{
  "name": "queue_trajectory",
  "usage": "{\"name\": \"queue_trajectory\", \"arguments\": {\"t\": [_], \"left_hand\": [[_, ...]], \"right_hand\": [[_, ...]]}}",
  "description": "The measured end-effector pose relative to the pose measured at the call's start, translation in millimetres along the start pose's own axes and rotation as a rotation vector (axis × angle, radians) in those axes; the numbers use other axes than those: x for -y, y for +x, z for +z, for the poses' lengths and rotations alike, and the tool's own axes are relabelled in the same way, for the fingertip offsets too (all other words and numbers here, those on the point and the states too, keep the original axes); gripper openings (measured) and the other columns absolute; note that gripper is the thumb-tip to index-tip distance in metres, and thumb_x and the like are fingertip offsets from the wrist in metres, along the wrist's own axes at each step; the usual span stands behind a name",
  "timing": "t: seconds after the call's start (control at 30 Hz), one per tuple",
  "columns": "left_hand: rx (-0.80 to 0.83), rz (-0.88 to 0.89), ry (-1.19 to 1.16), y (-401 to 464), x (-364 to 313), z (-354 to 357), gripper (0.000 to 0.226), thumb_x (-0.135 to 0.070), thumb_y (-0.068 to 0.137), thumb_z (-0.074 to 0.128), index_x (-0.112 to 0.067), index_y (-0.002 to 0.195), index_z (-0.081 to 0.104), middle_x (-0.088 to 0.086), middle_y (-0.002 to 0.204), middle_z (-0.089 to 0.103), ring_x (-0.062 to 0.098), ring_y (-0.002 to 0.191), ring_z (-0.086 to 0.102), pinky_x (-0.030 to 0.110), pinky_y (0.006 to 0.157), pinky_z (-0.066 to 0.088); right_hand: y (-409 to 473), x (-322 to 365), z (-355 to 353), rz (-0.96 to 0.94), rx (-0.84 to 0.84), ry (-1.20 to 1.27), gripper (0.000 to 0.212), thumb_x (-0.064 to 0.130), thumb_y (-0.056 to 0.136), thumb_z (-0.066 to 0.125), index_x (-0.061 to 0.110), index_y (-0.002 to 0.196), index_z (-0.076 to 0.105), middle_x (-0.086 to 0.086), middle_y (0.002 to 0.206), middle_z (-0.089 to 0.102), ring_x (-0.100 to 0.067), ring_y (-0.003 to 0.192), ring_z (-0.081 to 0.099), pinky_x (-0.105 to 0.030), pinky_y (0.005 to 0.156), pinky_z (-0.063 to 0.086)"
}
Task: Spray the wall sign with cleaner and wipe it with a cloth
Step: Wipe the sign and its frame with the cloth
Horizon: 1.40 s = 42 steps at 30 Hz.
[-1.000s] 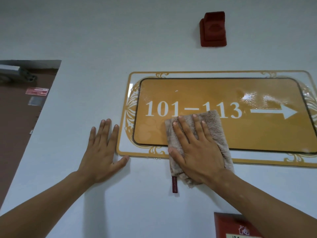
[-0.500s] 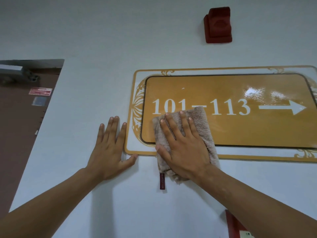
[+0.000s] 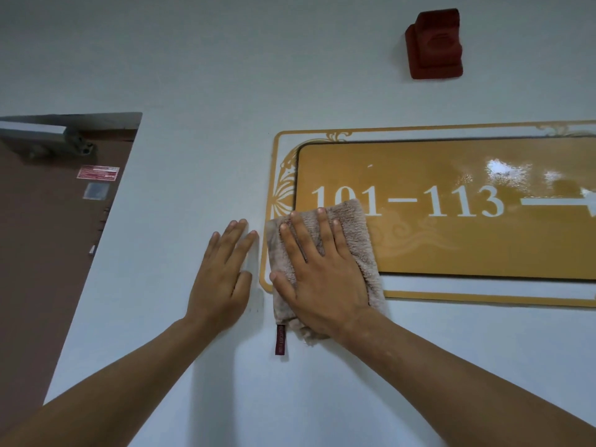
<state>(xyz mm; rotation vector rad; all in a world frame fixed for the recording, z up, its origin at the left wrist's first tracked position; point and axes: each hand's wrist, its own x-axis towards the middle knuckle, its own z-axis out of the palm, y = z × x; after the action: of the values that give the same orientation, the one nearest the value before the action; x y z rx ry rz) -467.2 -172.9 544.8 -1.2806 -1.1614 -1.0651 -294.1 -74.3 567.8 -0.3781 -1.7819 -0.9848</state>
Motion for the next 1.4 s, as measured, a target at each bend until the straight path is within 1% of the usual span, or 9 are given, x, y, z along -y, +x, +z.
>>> {"name": "queue_trajectory", "arguments": {"t": [0.17, 0.23, 0.4, 0.5, 0.7, 0.83, 0.97, 1.07, 1.4], "left_hand": [[-0.125, -0.080, -0.039, 1, 2, 1, 0.067, 0.021, 0.087, 0.036, 0.000, 0.150, 0.045, 0.011, 0.160, 0.041, 0.019, 0.152, 0.028, 0.024, 0.127, 0.011], [-0.151, -0.125, -0.043, 4, 6, -2, 0.071, 0.028, 0.084, 0.037, 0.000, 0.149, 0.046, 0.011, 0.159, 0.041, 0.022, 0.151, 0.031, 0.020, 0.124, 0.015], [-0.158, -0.116, 0.023, 17, 14, -5, 0.063, 0.027, 0.085, 0.039, 0.008, 0.144, 0.049, 0.022, 0.154, 0.046, 0.038, 0.148, 0.038, 0.052, 0.124, 0.027], [-0.163, -0.107, 0.062, 21, 19, -4, 0.061, 0.026, 0.084, 0.041, 0.010, 0.142, 0.051, 0.025, 0.152, 0.049, 0.042, 0.145, 0.040, 0.055, 0.124, 0.025], [-0.148, -0.093, 0.119, 31, 26, -8, 0.061, 0.004, 0.086, 0.033, 0.006, 0.145, 0.050, 0.024, 0.156, 0.045, 0.040, 0.148, 0.036, 0.058, 0.124, 0.025], [-0.061, -0.114, 0.155, 41, 33, -11, 0.067, -0.013, 0.089, 0.028, -0.007, 0.155, 0.039, 0.015, 0.166, 0.030, 0.031, 0.156, 0.020, 0.051, 0.128, 0.010], [0.042, -0.180, 0.265, 47, 49, -14, 0.068, -0.050, 0.100, 0.012, -0.031, 0.164, 0.006, 0.007, 0.173, -0.002, 0.023, 0.159, -0.010, 0.049, 0.127, -0.008], [0.110, -0.176, 0.375, 50, 55, -13, 0.071, -0.072, 0.095, 0.000, -0.045, 0.158, -0.016, 0.004, 0.170, -0.022, 0.025, 0.155, -0.026, 0.055, 0.124, -0.014], [0.139, -0.187, 0.403, 62, 55, -12, 0.075, -0.080, 0.088, -0.005, -0.049, 0.155, -0.022, 0.005, 0.169, -0.026, 0.031, 0.153, -0.029, 0.065, 0.121, -0.011]], "right_hand": [[4, 6, 0, -0.002, 0.004, -0.008, 0.074, 0.060, 0.101, 0.017, 0.018, 0.161, 0.008, -0.005, 0.169, 0.001, -0.037, 0.152, -0.017, -0.052, 0.123, -0.005], [7, 11, 1, -0.007, 0.004, -0.012, 0.074, 0.060, 0.101, 0.016, 0.017, 0.161, 0.007, -0.005, 0.169, 0.002, -0.038, 0.152, -0.017, -0.052, 0.123, -0.005], [11, 16, 3, 0.003, 0.000, -0.011, 0.074, 0.060, 0.101, 0.018, 0.017, 0.161, 0.011, -0.006, 0.169, 0.005, -0.038, 0.152, -0.015, -0.053, 0.124, -0.003], [11, 16, 3, -0.003, 0.005, -0.017, 0.074, 0.060, 0.101, 0.019, 0.017, 0.161, 0.012, -0.005, 0.169, 0.005, -0.038, 0.152, -0.015, -0.052, 0.124, -0.004], [14, 19, 3, 0.003, 0.007, -0.013, 0.073, 0.059, 0.102, 0.018, 0.018, 0.161, 0.009, -0.003, 0.169, 0.002, -0.036, 0.152, -0.018, -0.052, 0.124, -0.004], [15, 20, 3, 0.009, 0.008, -0.013, 0.072, 0.058, 0.102, 0.017, 0.018, 0.161, 0.009, -0.003, 0.169, 0.001, -0.036, 0.152, -0.019, -0.052, 0.124, -0.005], [18, 20, 5, 0.017, 0.005, -0.013, 0.070, 0.057, 0.103, 0.017, 0.019, 0.161, 0.005, -0.002, 0.169, -0.001, -0.034, 0.152, -0.020, -0.052, 0.123, -0.005], [18, 20, 6, 0.018, 0.002, -0.005, 0.070, 0.057, 0.103, 0.018, 0.020, 0.161, 0.004, 0.000, 0.169, -0.003, -0.033, 0.152, -0.020, -0.052, 0.124, -0.004], [25, 19, 4, 0.034, 0.000, 0.010, 0.063, 0.052, 0.105, 0.012, 0.025, 0.160, -0.003, 0.003, 0.168, -0.012, -0.029, 0.151, -0.025, -0.051, 0.123, -0.008]]}}
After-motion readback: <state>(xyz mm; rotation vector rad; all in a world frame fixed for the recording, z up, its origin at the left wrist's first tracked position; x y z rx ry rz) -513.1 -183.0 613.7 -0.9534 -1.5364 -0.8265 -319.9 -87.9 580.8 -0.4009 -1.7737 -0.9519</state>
